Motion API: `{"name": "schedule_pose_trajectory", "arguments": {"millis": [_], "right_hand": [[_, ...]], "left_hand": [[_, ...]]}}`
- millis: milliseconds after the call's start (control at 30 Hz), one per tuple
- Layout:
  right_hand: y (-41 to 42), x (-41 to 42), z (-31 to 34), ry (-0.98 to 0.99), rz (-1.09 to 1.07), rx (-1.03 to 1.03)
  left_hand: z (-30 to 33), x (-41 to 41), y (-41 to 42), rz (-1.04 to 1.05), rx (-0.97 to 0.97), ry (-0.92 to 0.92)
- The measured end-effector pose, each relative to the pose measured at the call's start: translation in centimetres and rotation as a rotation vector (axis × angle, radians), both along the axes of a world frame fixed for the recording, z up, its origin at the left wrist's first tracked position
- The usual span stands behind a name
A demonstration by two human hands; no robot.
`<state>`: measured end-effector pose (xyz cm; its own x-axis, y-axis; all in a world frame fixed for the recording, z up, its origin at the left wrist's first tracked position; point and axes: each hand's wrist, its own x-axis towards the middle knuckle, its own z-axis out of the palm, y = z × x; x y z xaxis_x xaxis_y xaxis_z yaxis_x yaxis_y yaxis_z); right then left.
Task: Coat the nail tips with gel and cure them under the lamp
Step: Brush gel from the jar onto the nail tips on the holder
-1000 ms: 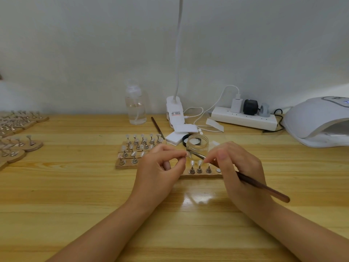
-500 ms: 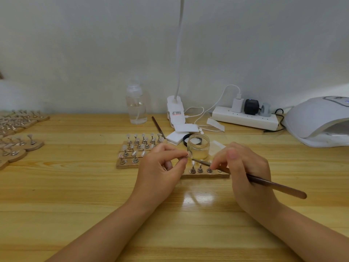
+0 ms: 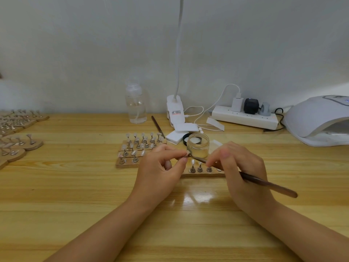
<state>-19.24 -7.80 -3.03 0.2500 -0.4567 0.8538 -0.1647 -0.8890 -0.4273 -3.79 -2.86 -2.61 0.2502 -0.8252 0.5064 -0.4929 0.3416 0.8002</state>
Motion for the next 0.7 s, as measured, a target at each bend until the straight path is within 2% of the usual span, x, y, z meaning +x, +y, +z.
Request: {"name": "schedule_pose_trajectory", "arguments": {"millis": [133, 300, 567, 700], "right_hand": [[0.11, -0.27, 0.09, -0.067, 0.026, 0.021], [0.42, 0.04, 0.18, -0.006, 0.004, 0.041], [0.62, -0.46, 0.31, -0.140, 0.028, 0.196], [0.79, -0.35, 0.40, -0.120, 0.020, 0.143]], "left_hand": [[0.00, 0.04, 0.04, -0.001, 0.000, 0.002], [0.03, 0.08, 0.07, -0.006, 0.016, -0.017], [0.28, -0.06, 0.34, -0.010, -0.083, 0.009], [0.37, -0.03, 0.39, -0.022, -0.066, 0.045]]}}
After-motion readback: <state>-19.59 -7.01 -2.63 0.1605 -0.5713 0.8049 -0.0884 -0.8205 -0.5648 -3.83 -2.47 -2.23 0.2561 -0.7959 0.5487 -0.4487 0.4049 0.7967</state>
